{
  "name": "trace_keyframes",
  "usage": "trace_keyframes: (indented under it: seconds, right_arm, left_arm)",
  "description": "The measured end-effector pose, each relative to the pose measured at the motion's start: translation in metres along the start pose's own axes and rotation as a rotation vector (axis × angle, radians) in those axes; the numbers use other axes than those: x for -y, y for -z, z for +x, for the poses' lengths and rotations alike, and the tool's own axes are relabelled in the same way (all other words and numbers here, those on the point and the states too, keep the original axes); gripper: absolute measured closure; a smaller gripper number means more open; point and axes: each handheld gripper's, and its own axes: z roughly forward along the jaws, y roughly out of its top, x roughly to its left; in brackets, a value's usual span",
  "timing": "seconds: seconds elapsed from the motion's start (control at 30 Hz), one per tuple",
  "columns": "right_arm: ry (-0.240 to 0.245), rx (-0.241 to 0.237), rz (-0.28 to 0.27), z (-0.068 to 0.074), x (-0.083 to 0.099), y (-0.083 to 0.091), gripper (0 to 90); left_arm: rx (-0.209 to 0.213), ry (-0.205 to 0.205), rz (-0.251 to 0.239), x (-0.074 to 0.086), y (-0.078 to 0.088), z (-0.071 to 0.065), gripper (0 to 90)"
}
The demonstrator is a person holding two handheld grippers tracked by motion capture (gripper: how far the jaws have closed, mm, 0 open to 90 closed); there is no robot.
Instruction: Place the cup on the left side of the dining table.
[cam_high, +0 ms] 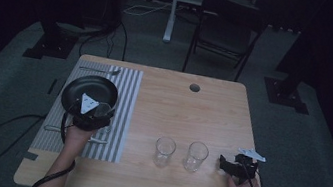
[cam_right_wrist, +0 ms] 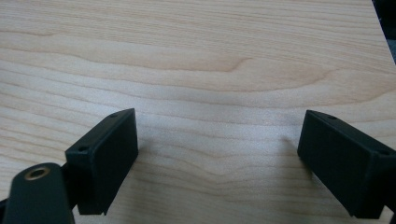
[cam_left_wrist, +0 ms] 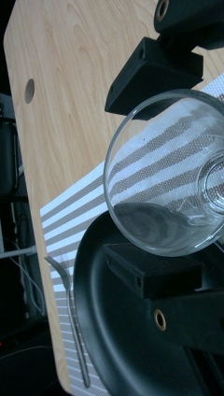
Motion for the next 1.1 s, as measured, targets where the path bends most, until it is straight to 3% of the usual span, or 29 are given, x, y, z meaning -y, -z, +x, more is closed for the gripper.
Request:
trace_keyframes:
  seconds: [0.1, 0.27, 0.33, 0.47, 0.53, 0.7, 0.77, 0.8, 1.1]
  right_arm:
    - [0.000, 0.000, 0.000, 0.000, 0.000, 0.000, 11.8]
    - [0.000, 0.000, 0.000, 0.000, 0.000, 0.000, 11.8]
    - [0.000, 0.000, 0.000, 0.000, 0.000, 0.000, 11.8]
    - [0.000, 0.000, 0.000, 0.000, 0.000, 0.000, 11.8]
    - [0.000, 0.000, 0.000, 0.000, 0.000, 0.000, 11.8]
    - [0.000, 0.000, 0.000, 0.000, 0.000, 0.000, 11.8]
    - [0.000, 0.000, 0.000, 0.000, 0.000, 0.000, 11.8]
    - [0.000, 0.000, 0.000, 0.000, 0.000, 0.000, 11.8]
    - [-0.002, 0.000, 0.000, 0.000, 0.000, 0.000, 11.8]
  left_arm:
    - [0.006, 0.025, 0.008, 0.001, 0.001, 0.002, 18.5]
    - [-0.012, 0.032, 0.019, 0.004, 0.001, 0.002, 18.3]
    - [-0.016, 0.032, 0.029, 0.005, 0.001, 0.003, 8.3]
    - [-0.028, 0.009, -0.003, 0.007, 0.005, 0.001, 8.4]
    - [0.004, 0.012, 0.015, 0.007, 0.005, 0.002, 8.3]
    - [-0.015, -0.001, 0.040, 0.011, 0.008, 0.000, 8.2]
    - [-0.002, 0.015, 0.055, 0.012, 0.008, 0.001, 0.3]
    - [-0.004, 0.017, 0.086, 0.015, 0.008, 0.002, 0.0]
    - [0.014, 0.024, 0.112, 0.026, 0.011, 0.003, 0.1]
